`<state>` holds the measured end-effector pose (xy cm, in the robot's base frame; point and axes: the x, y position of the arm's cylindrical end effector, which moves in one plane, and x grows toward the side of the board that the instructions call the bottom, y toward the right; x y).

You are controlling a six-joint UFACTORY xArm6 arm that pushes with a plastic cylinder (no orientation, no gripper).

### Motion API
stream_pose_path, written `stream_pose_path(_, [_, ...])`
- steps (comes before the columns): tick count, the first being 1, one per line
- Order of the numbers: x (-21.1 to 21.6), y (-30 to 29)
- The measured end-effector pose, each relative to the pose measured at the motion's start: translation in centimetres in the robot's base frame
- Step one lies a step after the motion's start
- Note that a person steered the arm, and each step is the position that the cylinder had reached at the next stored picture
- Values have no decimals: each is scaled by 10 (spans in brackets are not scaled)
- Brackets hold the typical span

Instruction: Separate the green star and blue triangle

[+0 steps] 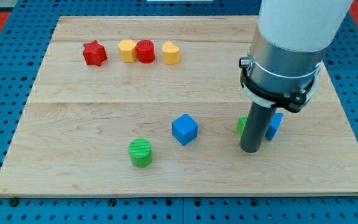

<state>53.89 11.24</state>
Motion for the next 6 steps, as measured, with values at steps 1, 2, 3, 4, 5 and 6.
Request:
stream_pose_path(1, [-3, -6])
stream_pose_path(2, [-3, 3])
stream_pose_path(3, [-4, 76])
stream_pose_path(4, [-16, 82])
stream_pose_path(5, [-23, 53])
stream_pose_path(6, [-29, 17])
